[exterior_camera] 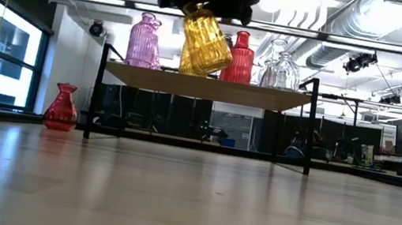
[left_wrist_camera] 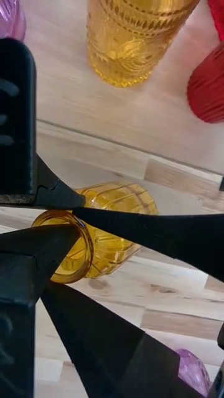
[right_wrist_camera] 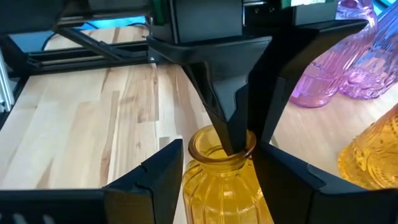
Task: Sort vases onto shelf
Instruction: Put the yellow vase on the shelf aligned with the other yellow vases
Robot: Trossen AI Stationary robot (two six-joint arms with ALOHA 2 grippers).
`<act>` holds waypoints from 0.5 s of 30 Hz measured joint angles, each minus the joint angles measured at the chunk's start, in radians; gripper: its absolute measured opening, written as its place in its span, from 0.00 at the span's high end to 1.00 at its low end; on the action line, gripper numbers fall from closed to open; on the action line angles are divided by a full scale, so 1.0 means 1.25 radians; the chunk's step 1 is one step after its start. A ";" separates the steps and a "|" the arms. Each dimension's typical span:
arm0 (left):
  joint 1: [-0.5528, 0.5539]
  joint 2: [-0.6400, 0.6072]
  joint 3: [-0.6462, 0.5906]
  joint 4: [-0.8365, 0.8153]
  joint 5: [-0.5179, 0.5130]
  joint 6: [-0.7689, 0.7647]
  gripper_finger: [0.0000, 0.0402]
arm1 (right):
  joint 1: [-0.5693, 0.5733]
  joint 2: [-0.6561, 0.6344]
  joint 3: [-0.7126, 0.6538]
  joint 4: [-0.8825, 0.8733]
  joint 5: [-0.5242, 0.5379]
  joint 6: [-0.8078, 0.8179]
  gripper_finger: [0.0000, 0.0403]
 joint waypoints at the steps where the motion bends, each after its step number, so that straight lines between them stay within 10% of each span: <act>1: 0.000 0.000 0.000 0.001 0.000 0.002 0.95 | 0.000 0.000 0.004 -0.007 0.000 -0.003 0.53; 15: 0.004 -0.002 0.000 -0.005 -0.006 0.008 0.95 | -0.001 0.001 0.017 -0.008 -0.004 0.050 0.53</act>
